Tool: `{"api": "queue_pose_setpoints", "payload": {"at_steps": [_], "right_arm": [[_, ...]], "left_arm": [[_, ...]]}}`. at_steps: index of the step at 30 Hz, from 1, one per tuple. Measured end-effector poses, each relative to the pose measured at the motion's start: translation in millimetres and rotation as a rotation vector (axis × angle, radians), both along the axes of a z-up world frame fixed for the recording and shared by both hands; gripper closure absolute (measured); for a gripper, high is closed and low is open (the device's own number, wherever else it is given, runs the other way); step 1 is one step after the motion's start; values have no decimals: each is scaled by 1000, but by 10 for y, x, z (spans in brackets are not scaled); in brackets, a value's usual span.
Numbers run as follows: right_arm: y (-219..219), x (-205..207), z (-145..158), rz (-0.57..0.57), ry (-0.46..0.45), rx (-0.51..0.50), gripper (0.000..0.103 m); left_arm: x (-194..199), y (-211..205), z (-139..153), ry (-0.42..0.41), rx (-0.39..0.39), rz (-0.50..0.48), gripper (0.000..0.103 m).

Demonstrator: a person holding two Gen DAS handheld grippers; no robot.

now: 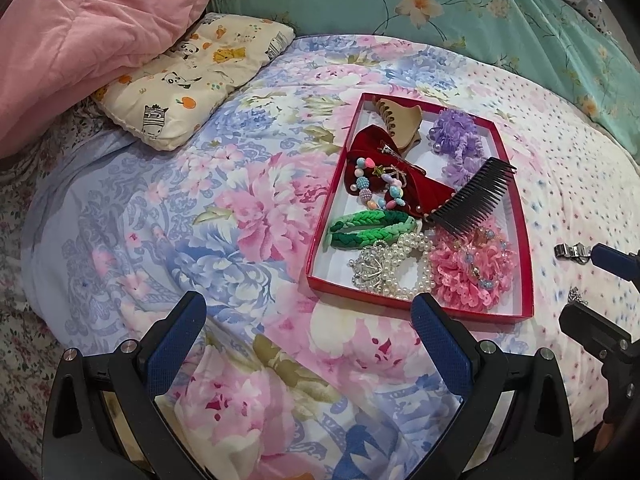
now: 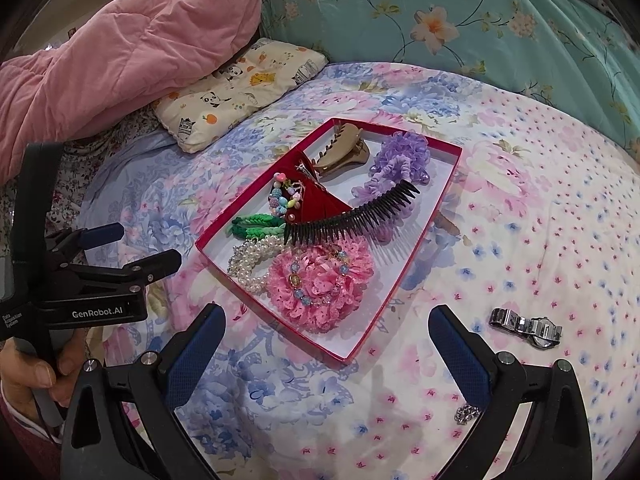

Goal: Organize jewelry

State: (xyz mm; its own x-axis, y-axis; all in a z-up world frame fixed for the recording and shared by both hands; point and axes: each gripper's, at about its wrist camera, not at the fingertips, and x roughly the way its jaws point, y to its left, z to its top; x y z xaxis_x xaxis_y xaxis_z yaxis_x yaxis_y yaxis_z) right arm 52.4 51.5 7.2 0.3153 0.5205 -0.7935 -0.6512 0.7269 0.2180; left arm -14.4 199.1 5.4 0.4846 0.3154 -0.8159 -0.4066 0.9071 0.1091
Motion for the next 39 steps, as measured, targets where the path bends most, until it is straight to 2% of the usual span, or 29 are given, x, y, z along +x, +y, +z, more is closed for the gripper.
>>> {"api": "queue_pose_setpoints", "payload": {"at_steps": [39], "right_arm": [[4, -16, 53, 4, -18, 10, 0]], "left_arm": [[-12, -61, 45, -16, 25, -20, 0]]}}
